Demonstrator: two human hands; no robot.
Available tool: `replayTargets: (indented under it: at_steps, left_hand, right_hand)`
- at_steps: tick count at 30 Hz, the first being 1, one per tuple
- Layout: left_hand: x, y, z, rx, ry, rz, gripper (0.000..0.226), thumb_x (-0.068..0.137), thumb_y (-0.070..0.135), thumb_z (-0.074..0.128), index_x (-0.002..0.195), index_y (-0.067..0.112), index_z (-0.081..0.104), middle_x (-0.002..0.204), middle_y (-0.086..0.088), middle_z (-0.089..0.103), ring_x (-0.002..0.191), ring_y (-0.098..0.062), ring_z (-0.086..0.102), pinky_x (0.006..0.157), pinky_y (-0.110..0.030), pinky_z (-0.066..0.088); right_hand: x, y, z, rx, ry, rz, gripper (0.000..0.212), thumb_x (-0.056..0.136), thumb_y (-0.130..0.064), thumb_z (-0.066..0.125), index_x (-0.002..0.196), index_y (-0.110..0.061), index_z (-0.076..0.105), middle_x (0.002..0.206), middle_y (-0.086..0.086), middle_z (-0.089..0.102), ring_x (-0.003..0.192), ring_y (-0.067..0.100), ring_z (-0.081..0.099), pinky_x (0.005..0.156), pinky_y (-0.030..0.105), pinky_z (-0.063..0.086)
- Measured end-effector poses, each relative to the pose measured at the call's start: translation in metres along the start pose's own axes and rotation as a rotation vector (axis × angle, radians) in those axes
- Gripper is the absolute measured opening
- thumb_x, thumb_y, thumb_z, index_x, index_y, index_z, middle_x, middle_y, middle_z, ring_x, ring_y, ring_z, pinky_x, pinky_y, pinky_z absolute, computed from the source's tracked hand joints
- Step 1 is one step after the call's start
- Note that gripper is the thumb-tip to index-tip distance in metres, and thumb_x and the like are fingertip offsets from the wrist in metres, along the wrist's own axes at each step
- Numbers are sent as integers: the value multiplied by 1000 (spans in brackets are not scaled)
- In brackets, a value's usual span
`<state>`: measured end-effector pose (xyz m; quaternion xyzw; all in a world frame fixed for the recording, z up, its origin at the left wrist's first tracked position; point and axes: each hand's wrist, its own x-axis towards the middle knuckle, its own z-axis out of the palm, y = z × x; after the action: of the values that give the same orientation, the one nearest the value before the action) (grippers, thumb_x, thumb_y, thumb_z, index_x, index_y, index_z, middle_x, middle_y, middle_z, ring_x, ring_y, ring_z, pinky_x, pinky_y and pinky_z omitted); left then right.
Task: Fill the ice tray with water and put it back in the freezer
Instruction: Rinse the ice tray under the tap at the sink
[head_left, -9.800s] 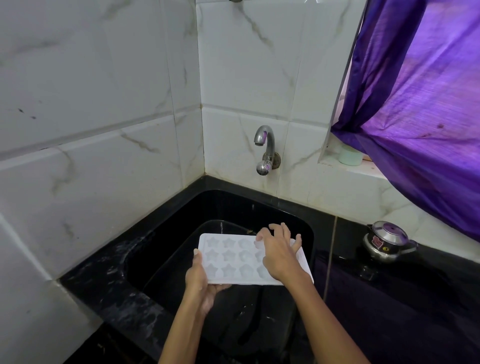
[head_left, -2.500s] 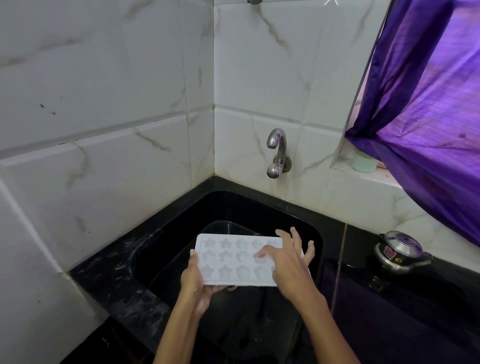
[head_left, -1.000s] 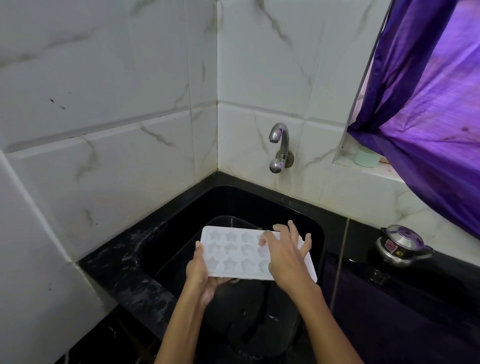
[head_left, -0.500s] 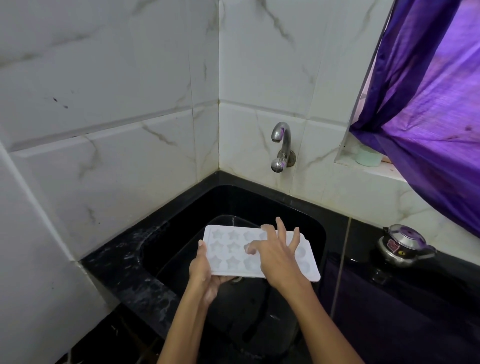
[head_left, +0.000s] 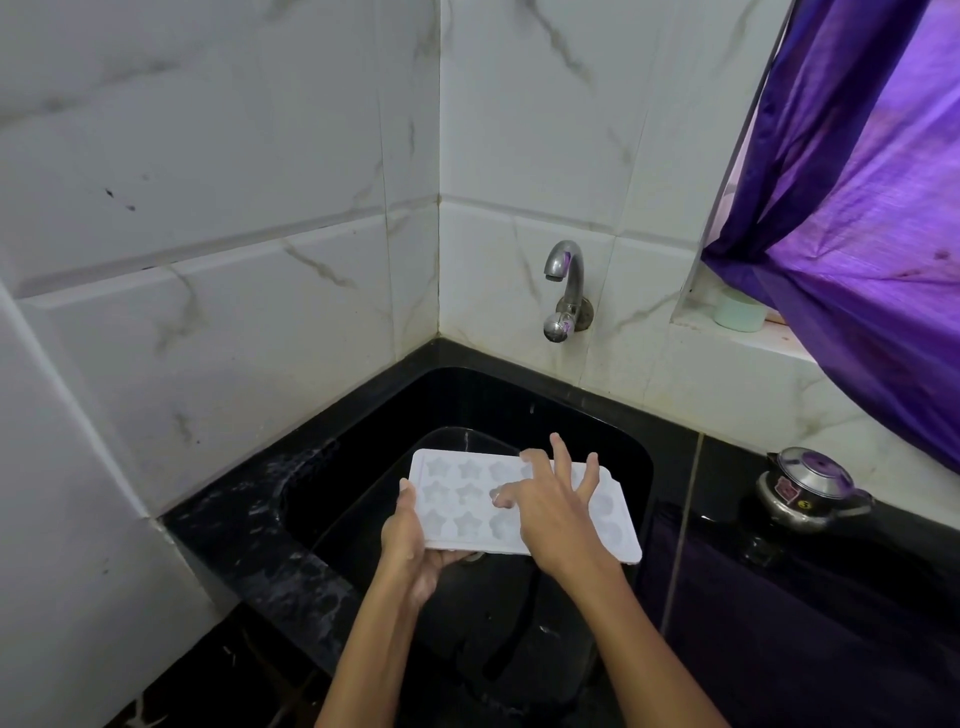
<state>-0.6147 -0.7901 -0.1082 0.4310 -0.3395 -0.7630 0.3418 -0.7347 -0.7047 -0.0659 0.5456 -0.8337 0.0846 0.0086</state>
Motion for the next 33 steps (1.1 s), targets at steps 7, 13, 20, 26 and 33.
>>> replayTargets:
  at_steps: [7,13,20,26,33]
  left_hand:
    - [0,-1,1,-2,-3,-7,48,98,50,31,96,13,61,76,-9,75,69,-31,72,56,-42,56]
    - [1,-1,1,-12,-3,0,47,98,50,31,96,14,61,77,-9,75,71,-30,72,59,-44,57]
    - [2,-2,1,-21,9,1,47,98,50,31,95,14,61,73,-8,75,67,-30,72,53,-42,56]
    - [0,-1,4,-30,11,-10,47,98,49,32,97,12,62,78,-13,75,72,-32,72,57,-42,57]
    - [-1,-2,4,-14,15,-21,47,98,49,31,97,12,62,79,-13,75,72,-33,72,59,-44,57]
  right_hand:
    - [1,0,4,-10,5,7,66,70,19,55,109,-32,64,147,7,26,144,34,-12,105,61,-22]
    - [1,1,4,-11,-1,13,67,72,18,56,113,-35,62,149,7,26,145,34,-10,105,61,-20]
    - [5,-9,0,48,51,17,63,65,19,48,110,-25,50,150,9,19,144,31,-12,106,59,-20]
    - [6,-23,3,11,-19,-98,65,75,3,69,126,-35,55,158,10,4,143,34,-19,105,60,-21]
    - [9,-29,3,9,-44,-70,38,86,-9,65,119,-27,63,156,11,13,144,35,-16,105,61,-20]
